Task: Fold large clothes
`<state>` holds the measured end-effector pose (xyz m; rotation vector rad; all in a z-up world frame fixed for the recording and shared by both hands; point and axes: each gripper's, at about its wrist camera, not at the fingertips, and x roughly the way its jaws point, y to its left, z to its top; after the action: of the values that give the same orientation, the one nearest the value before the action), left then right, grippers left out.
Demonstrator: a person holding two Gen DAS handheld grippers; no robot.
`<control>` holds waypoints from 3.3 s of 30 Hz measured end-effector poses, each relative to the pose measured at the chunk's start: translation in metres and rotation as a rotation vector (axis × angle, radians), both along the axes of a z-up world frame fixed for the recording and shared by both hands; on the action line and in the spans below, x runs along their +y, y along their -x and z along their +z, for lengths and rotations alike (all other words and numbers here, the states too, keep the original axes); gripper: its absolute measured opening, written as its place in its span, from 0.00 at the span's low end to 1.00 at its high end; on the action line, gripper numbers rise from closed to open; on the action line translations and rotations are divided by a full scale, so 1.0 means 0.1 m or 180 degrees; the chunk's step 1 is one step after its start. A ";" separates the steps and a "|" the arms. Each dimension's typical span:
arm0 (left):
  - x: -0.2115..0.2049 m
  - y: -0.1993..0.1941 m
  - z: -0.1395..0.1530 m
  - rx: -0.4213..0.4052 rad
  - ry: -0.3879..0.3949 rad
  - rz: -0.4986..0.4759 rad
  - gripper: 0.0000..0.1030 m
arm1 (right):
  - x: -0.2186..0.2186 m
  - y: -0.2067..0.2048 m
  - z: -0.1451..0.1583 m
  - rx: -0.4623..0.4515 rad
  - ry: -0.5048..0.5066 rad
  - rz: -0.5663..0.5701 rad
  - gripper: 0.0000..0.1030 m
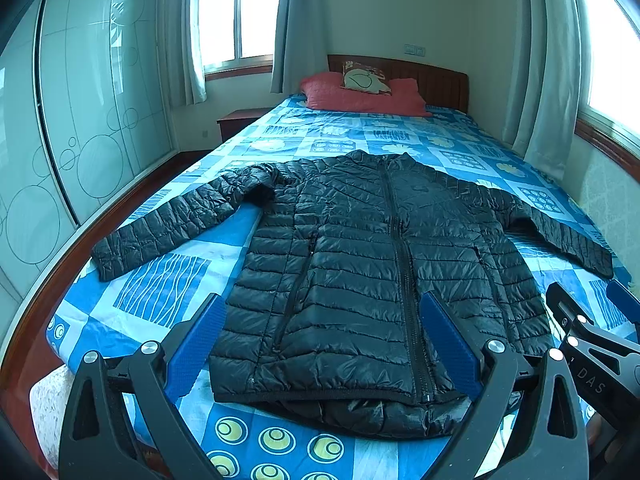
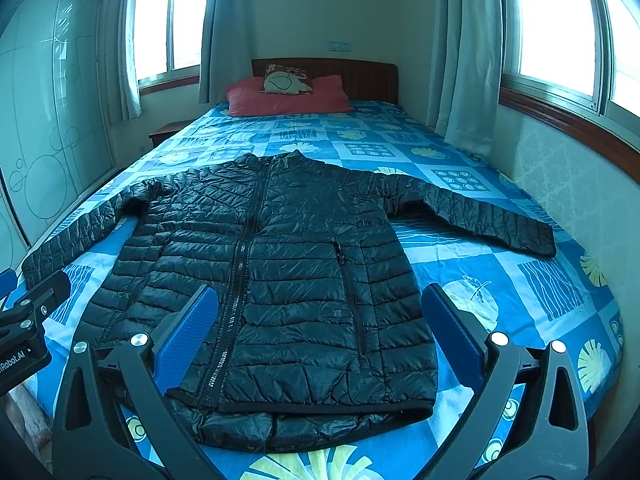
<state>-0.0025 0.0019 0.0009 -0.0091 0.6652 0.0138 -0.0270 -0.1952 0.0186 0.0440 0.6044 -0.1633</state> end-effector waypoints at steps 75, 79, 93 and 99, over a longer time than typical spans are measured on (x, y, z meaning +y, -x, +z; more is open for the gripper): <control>0.51 -0.48 -0.42 0.0208 0.0152 0.0431 0.94 | -0.17 -0.32 -0.42 0.0301 -0.0302 -0.0072 0.98; 0.62 -0.56 -0.49 0.0293 0.0225 0.0496 0.94 | -0.37 -0.28 -0.44 0.0298 -0.0533 -0.0158 0.98; 0.54 -0.49 -0.57 0.0380 0.0224 0.0387 0.94 | -1.09 0.01 -0.44 -0.0013 -0.1323 -0.0567 0.98; 0.57 -0.48 -0.53 0.0339 0.0151 0.0466 0.94 | -1.39 0.04 -0.46 -0.0176 -0.1439 -0.0679 0.98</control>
<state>0.0460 0.0585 -0.0525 -0.1035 0.7700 0.1404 -0.0309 -0.3345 -0.0278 0.5501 0.5712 -0.2286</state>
